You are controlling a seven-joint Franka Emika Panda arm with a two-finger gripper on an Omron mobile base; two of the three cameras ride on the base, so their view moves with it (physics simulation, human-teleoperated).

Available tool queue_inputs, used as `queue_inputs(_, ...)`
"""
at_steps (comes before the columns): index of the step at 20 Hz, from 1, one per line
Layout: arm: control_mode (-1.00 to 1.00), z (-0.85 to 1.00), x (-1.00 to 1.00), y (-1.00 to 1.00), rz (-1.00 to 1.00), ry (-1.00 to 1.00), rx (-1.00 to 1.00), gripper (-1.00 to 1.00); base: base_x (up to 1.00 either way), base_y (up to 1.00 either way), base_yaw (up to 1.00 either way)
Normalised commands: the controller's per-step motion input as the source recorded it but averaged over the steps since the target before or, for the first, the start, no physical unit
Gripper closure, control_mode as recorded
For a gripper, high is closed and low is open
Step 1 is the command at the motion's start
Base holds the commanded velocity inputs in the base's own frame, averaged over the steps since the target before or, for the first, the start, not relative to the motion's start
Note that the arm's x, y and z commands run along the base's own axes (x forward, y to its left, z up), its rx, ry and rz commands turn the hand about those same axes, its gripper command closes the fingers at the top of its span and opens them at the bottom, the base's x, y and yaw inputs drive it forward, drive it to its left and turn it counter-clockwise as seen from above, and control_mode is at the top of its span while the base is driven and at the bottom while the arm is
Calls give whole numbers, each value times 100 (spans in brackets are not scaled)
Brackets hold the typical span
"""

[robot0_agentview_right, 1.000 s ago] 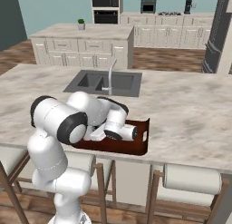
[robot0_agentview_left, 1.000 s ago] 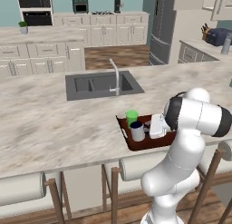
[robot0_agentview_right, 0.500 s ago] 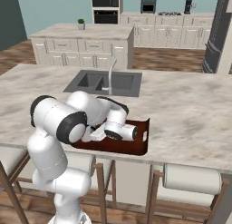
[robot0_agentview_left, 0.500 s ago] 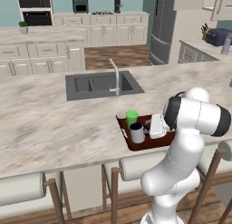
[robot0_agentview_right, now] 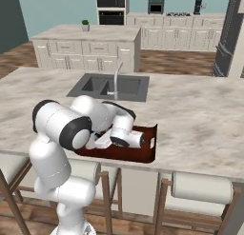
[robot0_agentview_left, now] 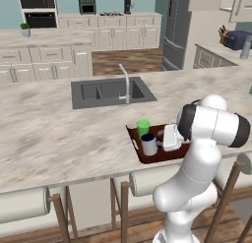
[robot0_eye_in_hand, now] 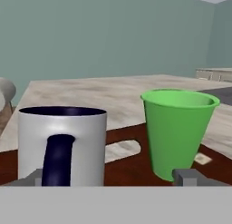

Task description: There is a tray on the dining counter. Grab the cup, mug, and pitcher and place them on the tray. The pitcher may be placed next to the tray if it cannot fit the tray.

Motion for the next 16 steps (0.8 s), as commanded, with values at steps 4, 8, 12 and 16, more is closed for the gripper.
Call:
queue_inputs(4,-100,-32,-32,0,8,-3,-4,-100,0,0,0)
queue_inputs(8,-100,-25,-36,0,9,-3,-3,-100,0,0,0)
queue_inputs(12,-100,4,-34,-1,6,-7,0,-100,0,0,0)
queue_inputs(16,-100,26,-34,-10,0,-4,0,-100,0,0,0)
